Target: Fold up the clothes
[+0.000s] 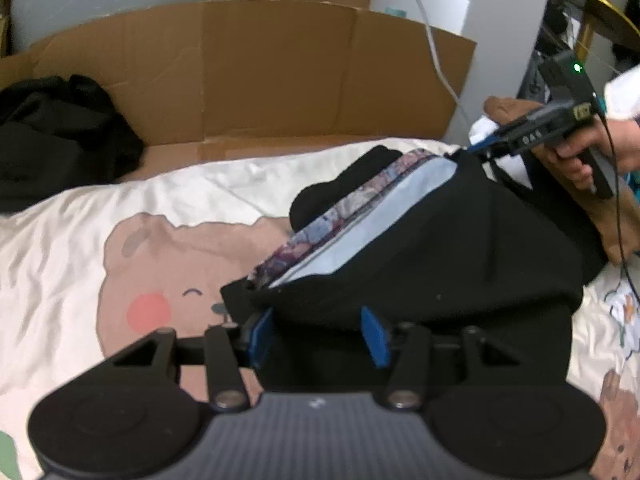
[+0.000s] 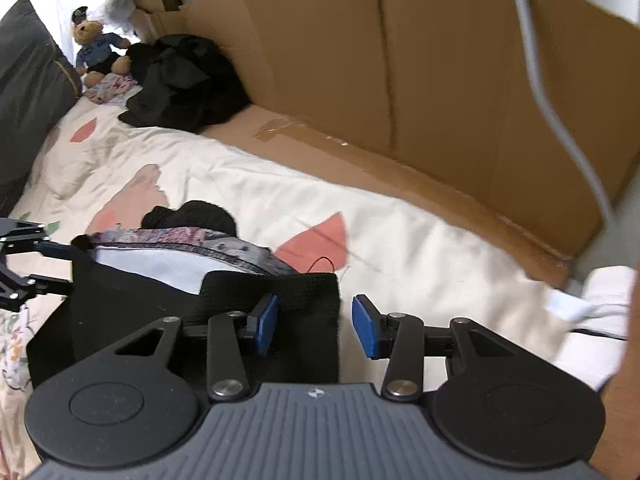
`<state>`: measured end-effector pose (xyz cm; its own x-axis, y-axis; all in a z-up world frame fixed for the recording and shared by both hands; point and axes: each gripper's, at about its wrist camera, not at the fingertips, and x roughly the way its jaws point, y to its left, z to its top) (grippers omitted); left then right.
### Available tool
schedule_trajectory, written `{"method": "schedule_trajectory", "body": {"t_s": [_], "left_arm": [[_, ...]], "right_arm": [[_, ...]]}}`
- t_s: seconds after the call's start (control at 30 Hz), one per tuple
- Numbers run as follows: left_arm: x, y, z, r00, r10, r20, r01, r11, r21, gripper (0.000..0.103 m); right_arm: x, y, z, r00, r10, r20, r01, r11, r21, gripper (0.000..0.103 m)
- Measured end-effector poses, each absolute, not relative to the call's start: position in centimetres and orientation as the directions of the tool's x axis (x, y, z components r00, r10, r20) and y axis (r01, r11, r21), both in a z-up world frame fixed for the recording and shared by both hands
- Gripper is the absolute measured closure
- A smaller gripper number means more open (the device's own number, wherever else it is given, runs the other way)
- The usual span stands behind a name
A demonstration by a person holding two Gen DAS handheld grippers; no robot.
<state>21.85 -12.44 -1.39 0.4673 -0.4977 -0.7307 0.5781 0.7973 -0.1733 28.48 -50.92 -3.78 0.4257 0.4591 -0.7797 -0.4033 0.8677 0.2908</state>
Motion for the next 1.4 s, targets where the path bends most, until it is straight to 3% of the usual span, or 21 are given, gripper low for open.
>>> {"method": "schedule_trajectory", "body": {"t_s": [0.03, 0.07, 0.47, 0.63, 0.7, 0.73, 0.77, 0.8, 1.1, 1.2, 1.23, 1.27, 1.3, 1.4], "left_arm": [[22.2, -12.6, -1.6, 0.451, -0.495, -0.742, 0.581, 0.794, -0.177, 0.071], [22.6, -12.7, -1.7, 0.441, -0.486, -0.754, 0.574, 0.799, -0.179, 0.097], [24.2, -10.8, -0.7, 0.463, -0.496, -0.735, 0.452, 0.845, -0.285, 0.099], [24.5, -11.0, -0.7, 0.463, -0.474, -0.749, 0.46, 0.851, -0.254, 0.098], [24.4, -11.1, -0.7, 0.465, -0.475, -0.747, 0.462, 0.85, -0.253, 0.098], [24.3, -11.1, -0.7, 0.468, -0.477, -0.744, 0.46, 0.85, -0.255, 0.097], [24.3, -11.0, -0.7, 0.469, -0.478, -0.743, 0.46, 0.85, -0.256, 0.097], [24.1, -10.9, -0.8, 0.472, -0.481, -0.739, 0.461, 0.849, -0.258, 0.097], [24.3, -11.0, -0.7, 0.484, -0.479, -0.732, 0.471, 0.848, -0.243, 0.096], [24.3, -11.0, -0.6, 0.494, -0.472, -0.73, 0.472, 0.851, -0.23, 0.096], [24.2, -11.0, -0.6, 0.498, -0.469, -0.729, 0.473, 0.852, -0.225, 0.096], [24.2, -11.0, -0.6, 0.501, -0.467, -0.729, 0.474, 0.853, -0.22, 0.096], [24.2, -11.0, -0.5, 0.5, -0.467, -0.729, 0.477, 0.851, -0.218, 0.097], [24.1, -10.7, -0.4, 0.511, -0.469, -0.72, 0.473, 0.853, -0.22, 0.098]], "right_arm": [[28.7, -51.0, -3.9, 0.415, 0.479, -0.774, -0.388, 0.862, 0.326, 0.089], [28.8, -51.1, -4.0, 0.412, 0.488, -0.769, -0.379, 0.86, 0.342, 0.101], [29.2, -52.8, -2.2, 0.557, 0.337, -0.759, -0.323, 0.93, 0.176, 0.103], [29.0, -52.7, -2.1, 0.503, 0.421, -0.755, -0.39, 0.89, 0.237, 0.101], [28.5, -52.2, -2.1, 0.472, 0.46, -0.752, -0.442, 0.862, 0.25, 0.096], [28.2, -51.7, -2.1, 0.459, 0.463, -0.758, -0.471, 0.85, 0.234, 0.084], [28.1, -51.4, -2.2, 0.457, 0.457, -0.763, -0.483, 0.848, 0.219, 0.065], [28.0, -51.2, -2.4, 0.458, 0.454, -0.764, -0.488, 0.847, 0.211, 0.058], [28.8, -50.1, -3.8, 0.426, 0.473, -0.771, -0.491, 0.837, 0.242, 0.056], [29.9, -50.2, -5.4, 0.367, 0.498, -0.786, -0.448, 0.835, 0.32, 0.056], [30.0, -50.3, -5.7, 0.357, 0.506, -0.785, -0.439, 0.833, 0.337, 0.067], [30.1, -50.3, -5.9, 0.35, 0.514, -0.783, -0.438, 0.829, 0.348, 0.093], [30.1, -50.2, -6.0, 0.349, 0.514, -0.784, -0.44, 0.828, 0.347, 0.103], [29.6, -49.8, -5.7, 0.39, 0.474, -0.79, -0.461, 0.843, 0.278, 0.103]]}}
